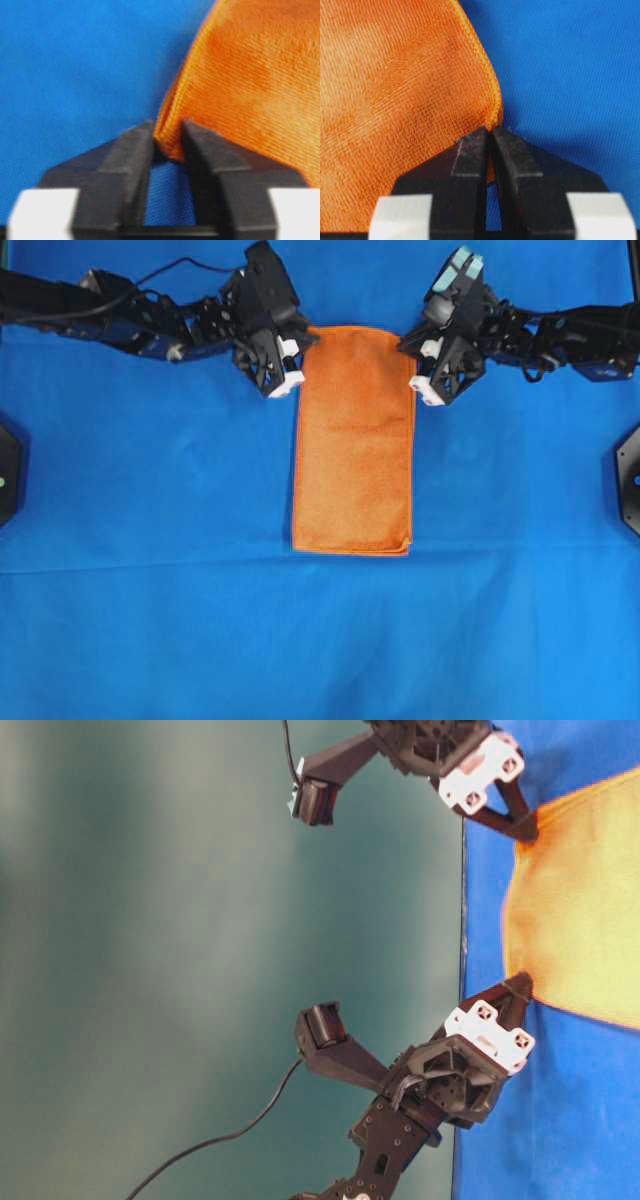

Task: Fold the orange towel.
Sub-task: 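Grasp the strip's far corners with both grippers, then fold the far half of the strip toward the near edge, then release the towel and pull both grippers outward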

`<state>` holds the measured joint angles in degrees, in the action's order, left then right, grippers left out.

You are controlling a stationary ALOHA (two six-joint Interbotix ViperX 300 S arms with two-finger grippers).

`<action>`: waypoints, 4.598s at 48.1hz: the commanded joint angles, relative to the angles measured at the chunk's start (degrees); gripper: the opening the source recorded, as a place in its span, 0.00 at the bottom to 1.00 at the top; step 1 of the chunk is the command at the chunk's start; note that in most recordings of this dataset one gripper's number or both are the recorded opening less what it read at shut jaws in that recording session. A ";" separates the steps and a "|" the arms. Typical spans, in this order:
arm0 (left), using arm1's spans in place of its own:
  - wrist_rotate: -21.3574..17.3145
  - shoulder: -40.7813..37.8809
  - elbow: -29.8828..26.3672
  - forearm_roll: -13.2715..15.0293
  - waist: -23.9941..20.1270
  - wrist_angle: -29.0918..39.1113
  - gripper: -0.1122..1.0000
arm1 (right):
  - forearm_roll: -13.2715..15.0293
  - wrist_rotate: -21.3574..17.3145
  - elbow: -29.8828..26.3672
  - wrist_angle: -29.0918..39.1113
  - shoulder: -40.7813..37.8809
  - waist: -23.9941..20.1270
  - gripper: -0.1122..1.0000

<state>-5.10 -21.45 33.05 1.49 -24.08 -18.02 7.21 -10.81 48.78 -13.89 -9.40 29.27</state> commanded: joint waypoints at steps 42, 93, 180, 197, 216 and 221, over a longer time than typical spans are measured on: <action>-5.98 7.21 -0.79 0.09 -2.29 6.06 0.13 | 0.00 0.26 -0.09 0.79 6.68 1.41 0.13; -0.44 25.40 7.21 0.09 17.75 19.78 0.13 | -1.41 -5.36 1.93 17.58 23.64 -20.48 0.13; 4.04 32.43 11.25 0.00 29.71 26.28 0.71 | -1.05 -12.74 -0.26 20.04 26.81 -33.93 0.65; 3.87 54.67 20.92 0.00 28.92 26.19 0.71 | 6.68 -12.74 5.54 23.64 46.41 -32.34 0.65; 3.87 79.89 34.28 0.00 25.66 26.10 0.71 | 10.46 -12.83 18.72 23.55 67.50 -27.42 0.65; 3.96 84.90 37.88 0.00 24.43 26.10 0.71 | 10.37 -12.92 22.50 22.85 70.75 -24.96 0.65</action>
<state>-1.14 60.56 69.52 1.58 1.41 8.44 17.49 -23.64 69.87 9.93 59.50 2.81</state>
